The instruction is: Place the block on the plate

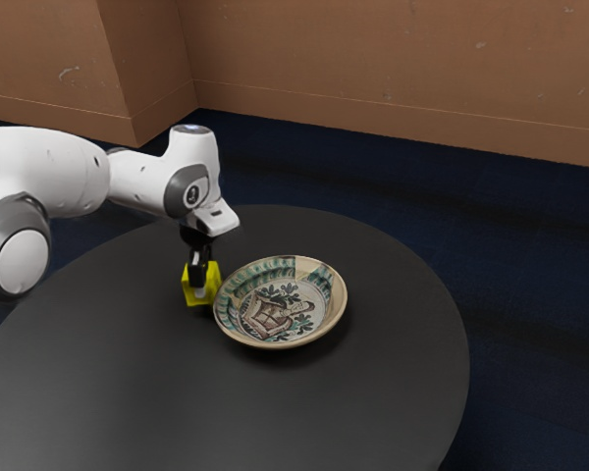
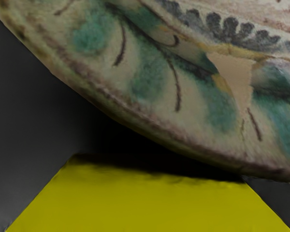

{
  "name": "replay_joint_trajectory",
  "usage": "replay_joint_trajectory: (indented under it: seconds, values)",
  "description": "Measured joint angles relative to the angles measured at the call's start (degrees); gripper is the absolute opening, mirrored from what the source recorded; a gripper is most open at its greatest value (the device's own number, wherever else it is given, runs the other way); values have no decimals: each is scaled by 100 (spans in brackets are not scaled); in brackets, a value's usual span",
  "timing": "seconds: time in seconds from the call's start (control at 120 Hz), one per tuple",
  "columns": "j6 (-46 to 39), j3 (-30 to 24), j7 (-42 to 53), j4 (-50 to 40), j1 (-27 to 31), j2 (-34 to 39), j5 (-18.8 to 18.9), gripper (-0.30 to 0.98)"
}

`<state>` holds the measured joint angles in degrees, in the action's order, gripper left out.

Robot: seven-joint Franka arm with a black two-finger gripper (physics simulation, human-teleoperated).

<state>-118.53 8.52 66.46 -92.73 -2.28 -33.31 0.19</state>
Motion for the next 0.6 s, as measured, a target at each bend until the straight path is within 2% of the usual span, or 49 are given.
replay_joint_trajectory:
  seconds: [0.225, 0.35, 0.475, 0.6]
  values:
    - [55, 52, -98, -399, -65, 994, 10, 38]
    - [76, 15, -235, -469, -251, 1317, 0, 38]
    - [88, -366, -459, -519, -288, 1511, -13, 39]
    - [93, -1003, -787, -612, -145, 1544, -18, 38]
